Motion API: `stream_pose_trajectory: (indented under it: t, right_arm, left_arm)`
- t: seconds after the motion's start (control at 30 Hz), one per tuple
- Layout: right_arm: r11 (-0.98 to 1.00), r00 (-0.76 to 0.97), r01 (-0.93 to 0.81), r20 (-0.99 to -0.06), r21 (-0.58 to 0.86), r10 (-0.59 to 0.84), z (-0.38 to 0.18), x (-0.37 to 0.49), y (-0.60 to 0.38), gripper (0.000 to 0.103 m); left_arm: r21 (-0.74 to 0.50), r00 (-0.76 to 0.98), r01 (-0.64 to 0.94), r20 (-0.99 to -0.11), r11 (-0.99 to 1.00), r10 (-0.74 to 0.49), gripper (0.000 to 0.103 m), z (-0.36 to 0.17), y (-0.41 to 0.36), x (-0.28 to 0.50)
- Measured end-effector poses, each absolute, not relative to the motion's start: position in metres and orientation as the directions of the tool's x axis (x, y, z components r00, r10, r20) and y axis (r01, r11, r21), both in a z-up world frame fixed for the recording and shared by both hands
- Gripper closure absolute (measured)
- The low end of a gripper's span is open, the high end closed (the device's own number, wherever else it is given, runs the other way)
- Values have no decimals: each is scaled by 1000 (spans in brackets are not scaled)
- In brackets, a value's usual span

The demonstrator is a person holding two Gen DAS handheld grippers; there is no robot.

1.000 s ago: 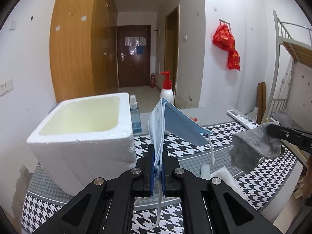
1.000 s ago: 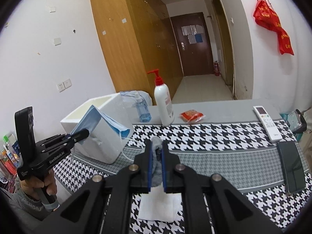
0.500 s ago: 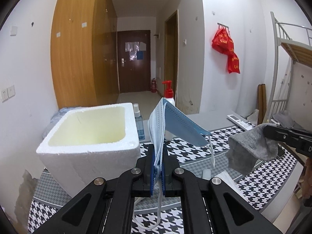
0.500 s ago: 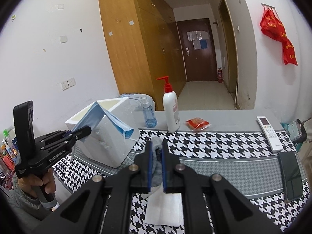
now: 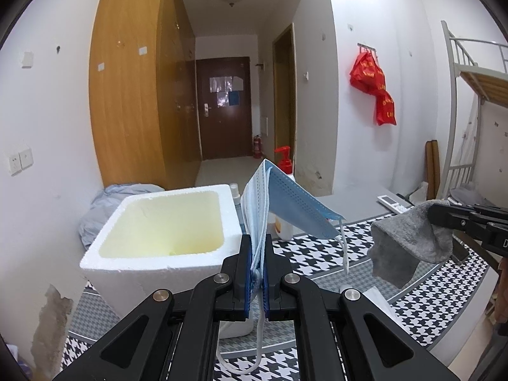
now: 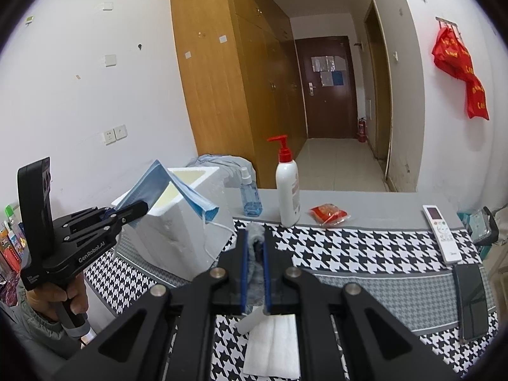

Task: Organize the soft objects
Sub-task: 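Lift the mask and sock and carry both toward the white foam box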

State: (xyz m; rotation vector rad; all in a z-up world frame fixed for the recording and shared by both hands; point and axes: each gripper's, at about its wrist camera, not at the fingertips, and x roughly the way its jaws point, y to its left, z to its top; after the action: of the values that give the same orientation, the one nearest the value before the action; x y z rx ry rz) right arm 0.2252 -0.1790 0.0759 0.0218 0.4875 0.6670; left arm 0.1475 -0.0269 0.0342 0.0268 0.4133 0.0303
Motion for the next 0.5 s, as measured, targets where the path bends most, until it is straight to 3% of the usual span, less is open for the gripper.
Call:
stream_pose_trajectory:
  t: [0.5]
  right_arm:
    - [778,684,-616,-403,128,608,94,229,-158,92]
  left_arm:
    - [56,932,-78,-351,995,93,98,53,-9,147]
